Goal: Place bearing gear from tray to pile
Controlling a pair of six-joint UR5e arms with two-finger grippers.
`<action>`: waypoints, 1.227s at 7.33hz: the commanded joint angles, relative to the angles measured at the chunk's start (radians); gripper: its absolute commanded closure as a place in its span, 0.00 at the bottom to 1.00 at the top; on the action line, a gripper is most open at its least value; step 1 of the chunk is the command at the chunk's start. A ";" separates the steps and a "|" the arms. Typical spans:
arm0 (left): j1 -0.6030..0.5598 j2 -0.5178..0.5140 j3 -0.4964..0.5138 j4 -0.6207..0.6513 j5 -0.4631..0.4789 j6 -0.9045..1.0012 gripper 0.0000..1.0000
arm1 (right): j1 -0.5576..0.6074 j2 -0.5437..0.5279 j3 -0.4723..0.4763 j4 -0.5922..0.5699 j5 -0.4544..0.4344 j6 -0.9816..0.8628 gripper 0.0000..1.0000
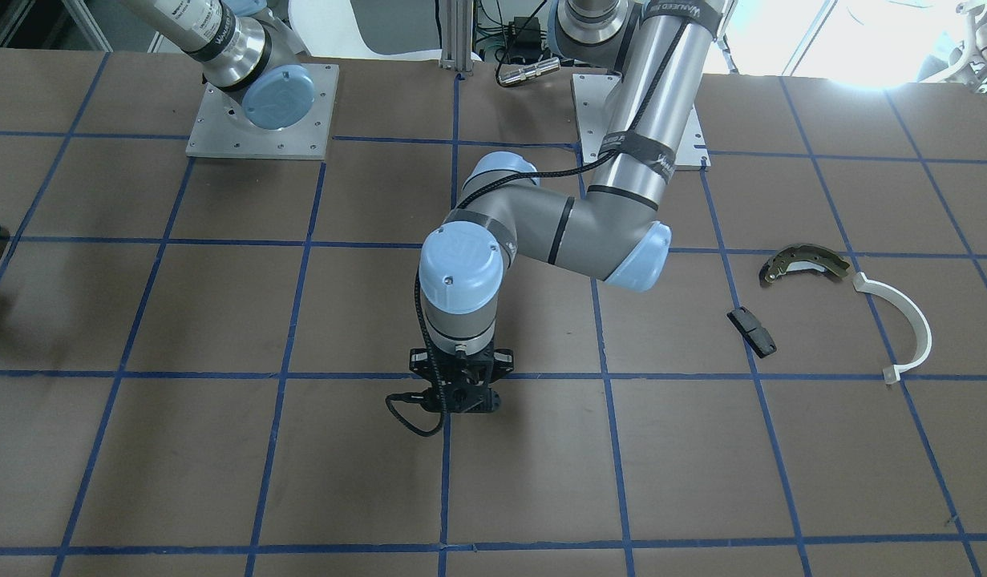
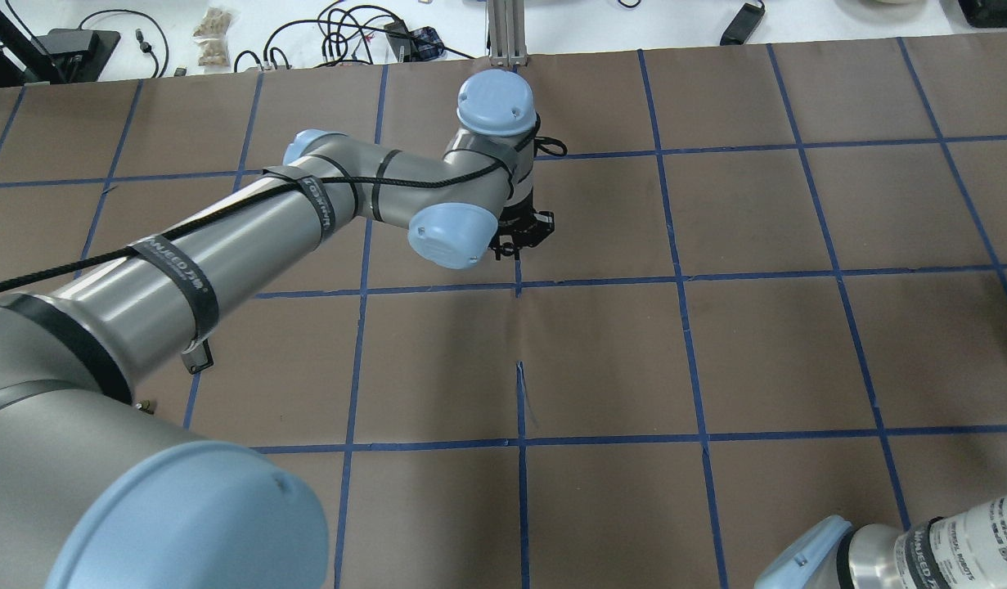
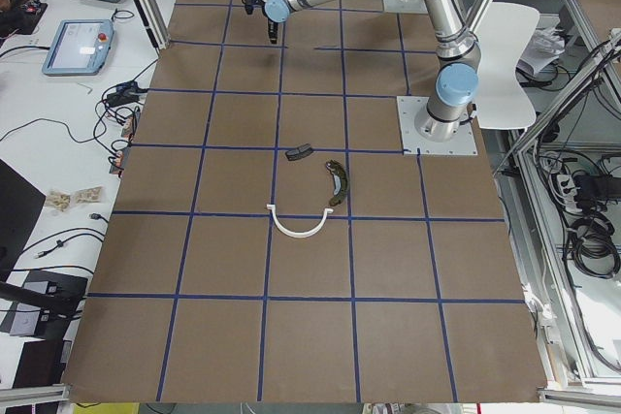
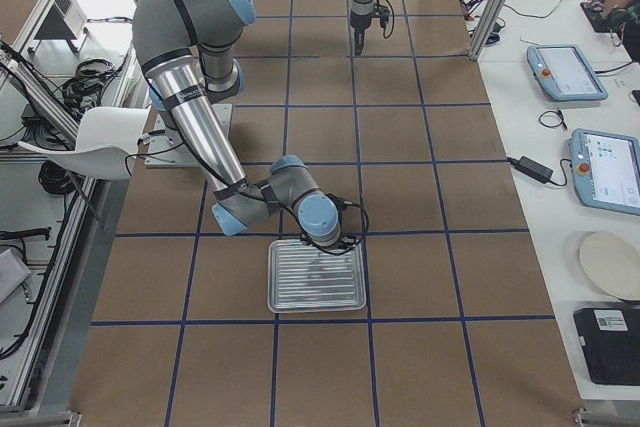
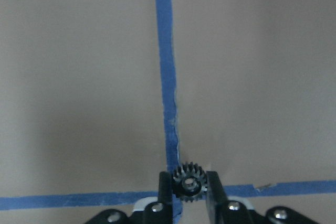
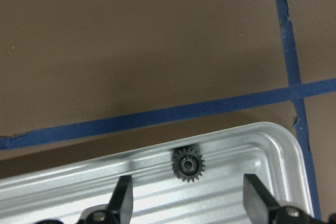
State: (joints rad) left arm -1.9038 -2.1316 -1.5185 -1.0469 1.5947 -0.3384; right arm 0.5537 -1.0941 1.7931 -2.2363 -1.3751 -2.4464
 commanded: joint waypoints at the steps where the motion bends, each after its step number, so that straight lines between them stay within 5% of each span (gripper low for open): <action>1: 0.131 0.093 -0.043 -0.073 0.022 0.086 0.99 | 0.000 0.000 0.000 0.000 0.004 -0.005 0.27; 4: 0.398 0.212 -0.205 -0.059 0.059 0.449 1.00 | 0.003 0.005 0.005 0.000 0.005 -0.006 0.28; 6: 0.593 0.248 -0.310 0.057 0.061 0.759 1.00 | 0.003 0.006 0.006 0.000 0.005 -0.005 0.29; 8: 0.737 0.289 -0.399 0.109 0.059 0.942 1.00 | 0.003 0.006 0.008 0.000 0.005 -0.005 0.38; 9: 0.829 0.295 -0.425 0.128 0.056 1.037 1.00 | 0.003 0.005 0.008 0.000 0.005 -0.005 0.51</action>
State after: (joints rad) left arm -1.1809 -1.8505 -1.9016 -0.9518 1.6524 0.5808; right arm 0.5568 -1.0879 1.8005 -2.2366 -1.3699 -2.4513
